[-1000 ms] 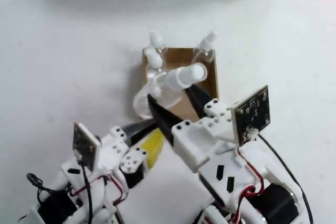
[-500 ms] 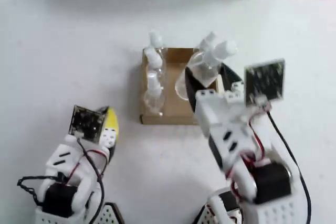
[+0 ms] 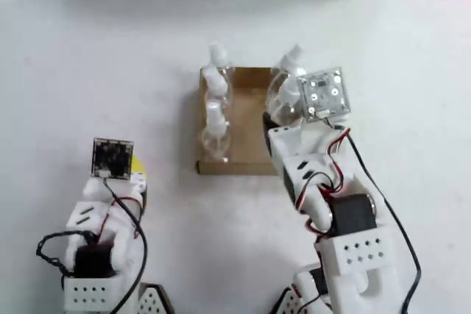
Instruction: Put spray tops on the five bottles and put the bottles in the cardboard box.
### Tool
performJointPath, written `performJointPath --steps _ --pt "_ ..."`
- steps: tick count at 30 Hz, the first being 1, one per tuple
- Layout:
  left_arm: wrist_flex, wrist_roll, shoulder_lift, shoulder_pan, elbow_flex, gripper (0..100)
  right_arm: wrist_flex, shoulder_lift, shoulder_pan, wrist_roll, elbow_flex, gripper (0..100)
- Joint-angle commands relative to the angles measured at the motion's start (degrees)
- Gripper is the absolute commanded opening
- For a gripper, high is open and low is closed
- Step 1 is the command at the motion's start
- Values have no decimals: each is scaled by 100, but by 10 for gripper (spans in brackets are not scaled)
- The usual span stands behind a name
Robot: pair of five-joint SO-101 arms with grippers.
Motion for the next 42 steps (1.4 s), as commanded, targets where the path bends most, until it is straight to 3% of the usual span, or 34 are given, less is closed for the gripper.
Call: performJointPath --steps 1,16,33,42 --pt "246 -53 -84 -92 0 26 -787 40 171 158 255 15" --pt "457 -62 -84 -110 0 26 -1138 92 180 167 404 15" --pt "457 -62 -84 -119 0 26 -2782 2211 549 167 457 15" --pt "457 -62 -84 -119 0 27 -4189 2914 523 176 958 15"
